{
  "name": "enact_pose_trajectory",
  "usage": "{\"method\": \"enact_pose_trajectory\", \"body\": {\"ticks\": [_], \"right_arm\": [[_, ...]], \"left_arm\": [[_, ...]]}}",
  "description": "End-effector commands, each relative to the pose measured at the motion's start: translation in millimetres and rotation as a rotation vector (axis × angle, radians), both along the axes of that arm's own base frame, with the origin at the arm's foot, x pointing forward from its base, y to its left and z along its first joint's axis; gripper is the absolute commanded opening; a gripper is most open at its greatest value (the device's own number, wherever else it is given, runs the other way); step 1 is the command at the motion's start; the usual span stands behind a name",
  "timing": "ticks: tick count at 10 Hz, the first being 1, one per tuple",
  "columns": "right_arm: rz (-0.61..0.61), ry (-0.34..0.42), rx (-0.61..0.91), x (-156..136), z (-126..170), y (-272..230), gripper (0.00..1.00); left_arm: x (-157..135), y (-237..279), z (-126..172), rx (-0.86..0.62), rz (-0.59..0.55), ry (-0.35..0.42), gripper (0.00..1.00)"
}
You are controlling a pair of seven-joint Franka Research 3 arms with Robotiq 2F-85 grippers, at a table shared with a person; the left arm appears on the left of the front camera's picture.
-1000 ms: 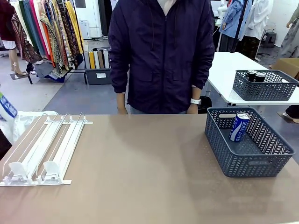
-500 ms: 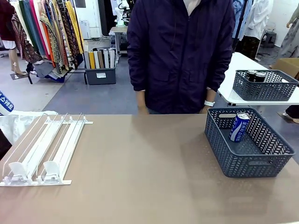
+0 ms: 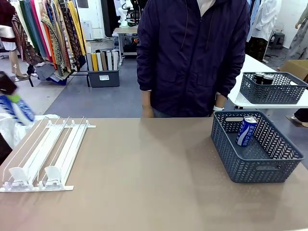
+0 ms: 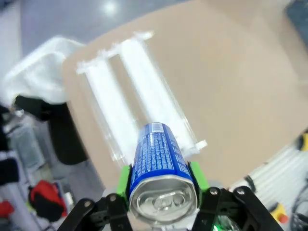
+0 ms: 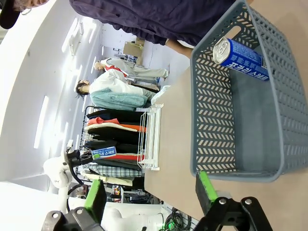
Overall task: Retrieve and store the cans from the dispenser.
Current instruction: Pick up one can from the Automatic Can Dispenser and place it in the middle of the table.
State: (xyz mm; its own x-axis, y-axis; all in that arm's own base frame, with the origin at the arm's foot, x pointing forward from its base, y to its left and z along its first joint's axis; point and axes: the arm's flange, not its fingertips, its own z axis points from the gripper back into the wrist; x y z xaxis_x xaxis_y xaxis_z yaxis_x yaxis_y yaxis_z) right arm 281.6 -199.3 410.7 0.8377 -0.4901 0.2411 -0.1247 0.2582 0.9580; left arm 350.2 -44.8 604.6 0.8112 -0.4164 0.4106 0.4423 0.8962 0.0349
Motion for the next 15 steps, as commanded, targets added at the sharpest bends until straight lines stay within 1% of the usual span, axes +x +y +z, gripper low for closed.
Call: {"method": "enact_pose_trajectory", "body": {"ticks": [1,2,3,4,5,6,7,8,10,11,13,15], "right_arm": [[0.004,0.0,0.004,-1,4,-1,1.0],[0.004,0.0,0.004,-1,4,-1,1.0],[0.004,0.0,0.004,-1,4,-1,1.0],[0.004,0.0,0.004,-1,4,-1,1.0],[0.004,0.0,0.004,-1,4,-1,1.0],[0.004,0.0,0.004,-1,4,-1,1.0],[0.004,0.0,0.004,-1,4,-1,1.0],[0.004,0.0,0.004,-1,4,-1,1.0],[0.004,0.0,0.004,-1,4,-1,1.0],[0.004,0.0,0.004,-1,4,-1,1.0],[0.004,0.0,0.004,-1,4,-1,1.0],[0.004,0.0,0.004,-1,4,-1,1.0]], "left_arm": [[48,-95,-11,-0.009,-0.196,0.003,0.0],[64,-152,-27,0.005,-0.273,0.019,0.0],[80,-205,-56,0.039,-0.312,0.098,0.0],[94,-250,-90,0.101,-0.31,0.129,0.0],[104,-289,-123,0.151,-0.309,0.106,0.0],[110,-308,-141,0.168,-0.379,0.097,0.0],[115,-315,-154,0.117,-0.43,0.097,0.0],[114,-322,-170,0.072,-0.457,0.109,0.0],[101,-327,-196,0.041,-0.496,0.044,0.0],[102,-330,-204,0.053,-0.505,0.092,0.0],[101,-334,-207,0.083,-0.516,0.128,0.0],[102,-336,-208,0.097,-0.528,0.132,0.0]]}}
